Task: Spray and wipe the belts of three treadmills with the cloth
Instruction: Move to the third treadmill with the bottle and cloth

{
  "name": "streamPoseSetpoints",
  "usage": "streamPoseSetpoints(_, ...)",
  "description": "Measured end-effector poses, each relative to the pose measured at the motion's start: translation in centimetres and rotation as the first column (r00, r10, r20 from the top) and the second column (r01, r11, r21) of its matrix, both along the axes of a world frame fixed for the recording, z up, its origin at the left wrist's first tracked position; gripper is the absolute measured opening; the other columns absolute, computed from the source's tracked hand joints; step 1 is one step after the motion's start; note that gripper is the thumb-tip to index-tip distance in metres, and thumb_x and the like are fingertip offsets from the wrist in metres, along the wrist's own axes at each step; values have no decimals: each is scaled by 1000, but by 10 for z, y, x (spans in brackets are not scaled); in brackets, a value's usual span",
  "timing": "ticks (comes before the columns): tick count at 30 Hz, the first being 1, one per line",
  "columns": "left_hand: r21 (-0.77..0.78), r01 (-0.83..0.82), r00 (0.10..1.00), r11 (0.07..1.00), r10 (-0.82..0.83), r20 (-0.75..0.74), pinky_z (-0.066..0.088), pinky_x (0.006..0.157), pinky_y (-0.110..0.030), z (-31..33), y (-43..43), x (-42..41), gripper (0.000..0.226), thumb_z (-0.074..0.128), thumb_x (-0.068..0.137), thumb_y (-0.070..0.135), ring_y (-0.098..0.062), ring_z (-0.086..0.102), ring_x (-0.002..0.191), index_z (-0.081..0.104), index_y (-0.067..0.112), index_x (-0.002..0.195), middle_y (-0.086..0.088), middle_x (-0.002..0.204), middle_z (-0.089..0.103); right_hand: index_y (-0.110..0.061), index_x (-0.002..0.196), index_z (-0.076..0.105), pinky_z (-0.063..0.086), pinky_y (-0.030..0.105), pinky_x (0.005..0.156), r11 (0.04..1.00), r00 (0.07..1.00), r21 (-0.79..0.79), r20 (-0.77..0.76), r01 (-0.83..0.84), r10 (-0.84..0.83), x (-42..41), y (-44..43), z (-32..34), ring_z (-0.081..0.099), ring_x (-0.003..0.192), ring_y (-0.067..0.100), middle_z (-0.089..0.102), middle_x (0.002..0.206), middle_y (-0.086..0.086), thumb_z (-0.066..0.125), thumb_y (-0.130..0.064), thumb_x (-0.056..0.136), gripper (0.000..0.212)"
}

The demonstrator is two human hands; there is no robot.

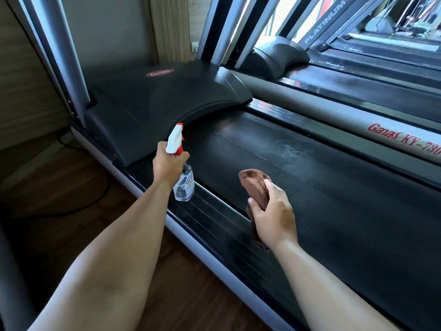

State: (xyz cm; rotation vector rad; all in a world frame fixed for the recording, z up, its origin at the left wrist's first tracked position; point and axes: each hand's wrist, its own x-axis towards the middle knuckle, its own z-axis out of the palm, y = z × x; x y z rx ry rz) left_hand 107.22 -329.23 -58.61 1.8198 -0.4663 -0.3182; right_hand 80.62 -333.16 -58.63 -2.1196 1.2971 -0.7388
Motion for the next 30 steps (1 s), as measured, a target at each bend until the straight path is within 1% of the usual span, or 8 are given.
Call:
streamPoseSetpoints(4, -129, 27, 997, 991, -37, -73, 49, 65, -31, 14, -4, -16, 44, 66, 78, 21, -13, 55, 76, 46, 23, 117, 4, 93, 57, -15, 147, 42, 34, 28, 107, 1000, 1000, -18, 10, 15, -15, -6, -1, 7, 46, 132, 18, 45, 147, 2, 67, -28, 92, 61)
streamPoseSetpoints(8, -101, 117, 991, 988, -123, -53, 45, 67, -35, 27, -5, -35, 34, 63, 74, 26, -16, 53, 76, 57, 17, 107, 3, 87, 56, -16, 147, 42, 35, 30, 107, 999, 999, -23, 27, 28, -27, -17, 2, 18, 46, 132, 19, 45, 148, 2, 66, -28, 93, 60)
streamPoseSetpoints(10, -69, 154, 987, 986, -156, -31, 50, 70, -35, 31, -2, -47, 29, 63, 75, 31, -19, 60, 84, 61, 22, 103, -3, 103, 59, -16, 147, 42, 35, 32, 107, 999, 999, -37, 26, 31, -30, -25, 5, 23, 46, 132, 19, 44, 148, 3, 65, -29, 93, 60)
streamPoseSetpoints(12, -43, 190, 982, 981, -189, 28, 52, 85, -36, 36, 0, -61, 26, 66, 82, 30, -19, 61, 98, 63, 27, 107, -3, 118, 51, -17, 147, 42, 35, 32, 106, 998, 999, -51, 29, 40, -39, -35, 8, 30, 45, 133, 19, 44, 148, 2, 65, -30, 94, 60)
streamPoseSetpoints(14, -58, 218, 974, 974, -213, 80, 49, 92, -33, 39, 3, -75, 19, 67, 87, 28, -15, 59, 103, 63, 25, 106, 3, 117, 46, -17, 147, 42, 37, 33, 105, 997, 998, -59, 31, 58, -56, -47, 11, 38, 46, 132, 19, 44, 148, 2, 65, -30, 94, 60)
streamPoseSetpoints(19, -107, 320, 947, 941, -315, 64, 52, 89, -35, 57, 12, -121, 15, 70, 89, 27, -11, 63, 90, 68, 24, 103, 6, 102, 68, -19, 147, 42, 38, 33, 105, 991, 992, -71, 73, 113, -108, -83, 22, 59, 49, 129, 20, 45, 148, 1, 65, -29, 94, 59)
streamPoseSetpoints(23, -132, 416, 908, 900, -402, 121, 53, 92, -43, 70, 18, -163, 18, 71, 88, 25, -13, 64, 91, 69, 21, 105, 2, 99, 71, -20, 147, 41, 38, 35, 106, 985, 987, -98, 82, 146, -138, -116, 35, 74, 49, 129, 20, 45, 148, 1, 64, -31, 94, 59)
streamPoseSetpoints(30, -170, 546, 836, 820, -523, 165, 55, 83, -47, 95, 17, -248, 25, 68, 80, 33, -14, 62, 81, 69, 17, 100, -7, 95, 71, -21, 149, 39, 38, 33, 107, 966, 973, -126, 79, 226, -217, -185, 46, 94, 48, 131, 20, 42, 151, 0, 63, -31, 95, 61)
